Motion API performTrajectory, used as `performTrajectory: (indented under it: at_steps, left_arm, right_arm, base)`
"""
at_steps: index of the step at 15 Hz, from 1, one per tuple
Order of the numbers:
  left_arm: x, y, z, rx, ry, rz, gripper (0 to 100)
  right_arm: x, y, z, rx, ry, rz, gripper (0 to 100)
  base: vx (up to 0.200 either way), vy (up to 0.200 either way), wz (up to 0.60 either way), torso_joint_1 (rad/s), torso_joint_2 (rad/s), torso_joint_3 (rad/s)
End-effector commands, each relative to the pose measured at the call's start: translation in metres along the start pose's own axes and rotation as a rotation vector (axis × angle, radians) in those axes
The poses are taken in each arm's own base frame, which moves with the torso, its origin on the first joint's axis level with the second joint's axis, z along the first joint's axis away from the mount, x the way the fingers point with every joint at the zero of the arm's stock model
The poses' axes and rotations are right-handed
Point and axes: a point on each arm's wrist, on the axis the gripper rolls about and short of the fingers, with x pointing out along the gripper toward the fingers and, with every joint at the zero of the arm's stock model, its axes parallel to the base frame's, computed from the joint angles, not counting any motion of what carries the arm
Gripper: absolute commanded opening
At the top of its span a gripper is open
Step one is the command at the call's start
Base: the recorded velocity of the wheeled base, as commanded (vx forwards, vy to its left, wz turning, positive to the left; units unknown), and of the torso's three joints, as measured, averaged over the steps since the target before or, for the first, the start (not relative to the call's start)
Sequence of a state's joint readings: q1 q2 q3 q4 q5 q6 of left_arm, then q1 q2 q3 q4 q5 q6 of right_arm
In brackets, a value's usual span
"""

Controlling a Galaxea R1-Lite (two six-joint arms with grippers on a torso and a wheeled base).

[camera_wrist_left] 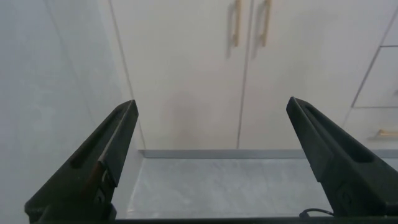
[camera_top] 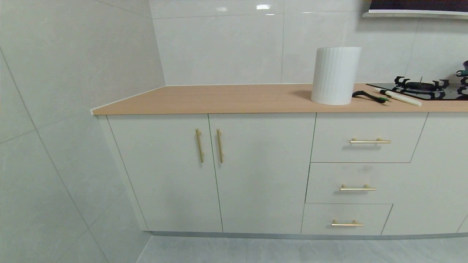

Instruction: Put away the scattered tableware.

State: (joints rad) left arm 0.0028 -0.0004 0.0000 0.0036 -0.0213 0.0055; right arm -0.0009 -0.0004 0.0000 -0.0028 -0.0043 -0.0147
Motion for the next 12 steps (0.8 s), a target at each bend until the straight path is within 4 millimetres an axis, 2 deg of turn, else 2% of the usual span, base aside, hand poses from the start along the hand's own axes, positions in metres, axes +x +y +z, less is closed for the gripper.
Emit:
performTrajectory:
  at_steps: [1,7,12]
  left_arm:
    - [0.0000,0.0000,0.0001,0.001,0.000,0.000,100]
    - [0.0000,0.0000,0.0001,0.001,0.000,0.000,100]
    - [0.0000,0.0000,0.0001,0.001,0.000,0.000,100]
  right_arm:
    - [0.0001,0.0000,0.0001,-0.001,0.002,-0.001,100]
    - [0.0001,0.0000,0.0001,-0.001,0.002,-0.001,100]
    - [0.0001,0.0000,0.0001,-0.001,0.002,-0.001,100]
  base:
    - [0.000,-0.200,0.00,0.012,0.00,0.002]
    - [0.000,-0.200,0.00,0.002,0.00,0.007]
    - [0.000,0.000,0.00,0.000,0.00,0.000]
